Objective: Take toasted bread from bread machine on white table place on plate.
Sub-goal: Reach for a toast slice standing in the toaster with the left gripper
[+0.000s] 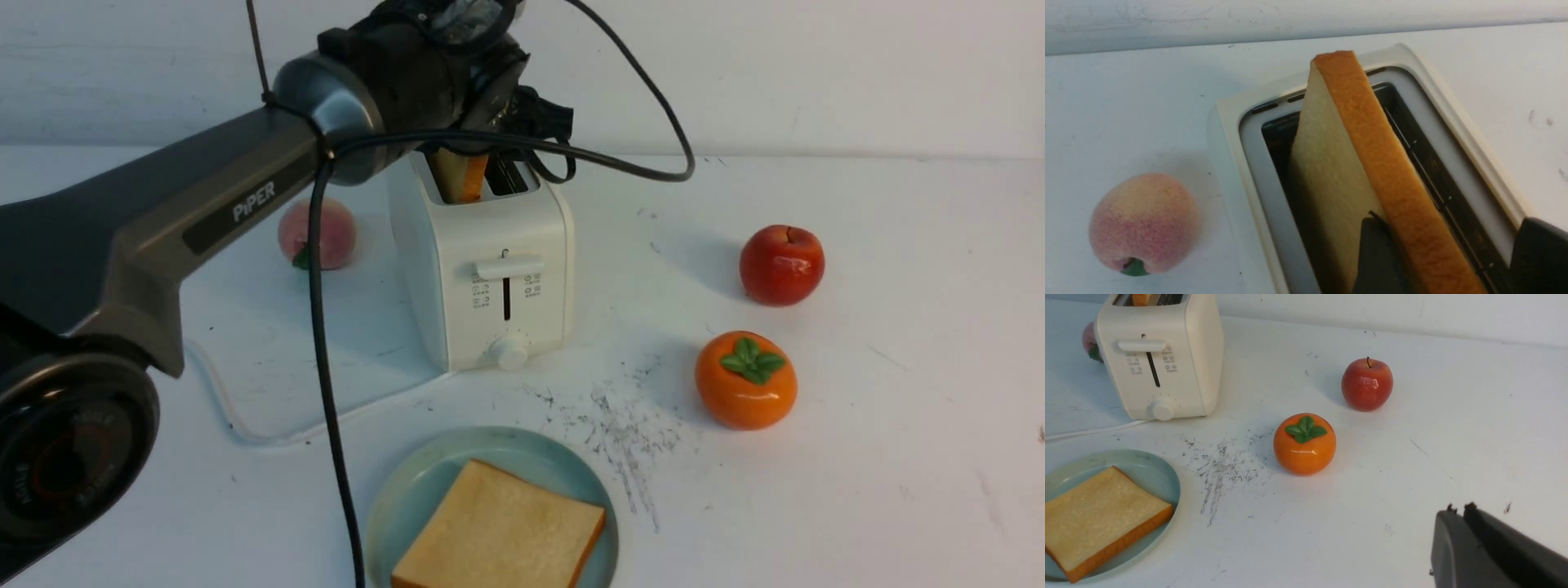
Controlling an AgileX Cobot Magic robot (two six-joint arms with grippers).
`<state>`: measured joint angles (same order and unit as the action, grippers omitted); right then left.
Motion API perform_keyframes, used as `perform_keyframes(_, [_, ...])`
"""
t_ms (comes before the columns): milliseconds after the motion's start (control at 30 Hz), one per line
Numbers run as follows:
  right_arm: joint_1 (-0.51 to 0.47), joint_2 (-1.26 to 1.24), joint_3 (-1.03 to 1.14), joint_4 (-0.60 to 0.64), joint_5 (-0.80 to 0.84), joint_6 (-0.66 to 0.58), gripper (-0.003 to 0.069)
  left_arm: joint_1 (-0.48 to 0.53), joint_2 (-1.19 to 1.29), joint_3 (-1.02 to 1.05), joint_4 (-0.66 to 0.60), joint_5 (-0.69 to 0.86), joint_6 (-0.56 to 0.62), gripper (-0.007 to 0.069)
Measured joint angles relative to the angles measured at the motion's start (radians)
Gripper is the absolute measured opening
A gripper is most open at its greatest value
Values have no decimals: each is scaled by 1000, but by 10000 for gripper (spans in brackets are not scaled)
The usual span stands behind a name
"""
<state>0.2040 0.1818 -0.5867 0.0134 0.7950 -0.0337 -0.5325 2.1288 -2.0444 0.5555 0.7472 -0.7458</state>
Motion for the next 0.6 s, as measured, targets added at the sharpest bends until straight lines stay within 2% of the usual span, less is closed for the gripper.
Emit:
perform_keyframes(233, [0,0,0,0,0,1,36,0,4,0,72,-7,0,374])
perform_keyframes(600, [0,0,0,0,-8,1,39,-1,46,-3,167,-46,0,373])
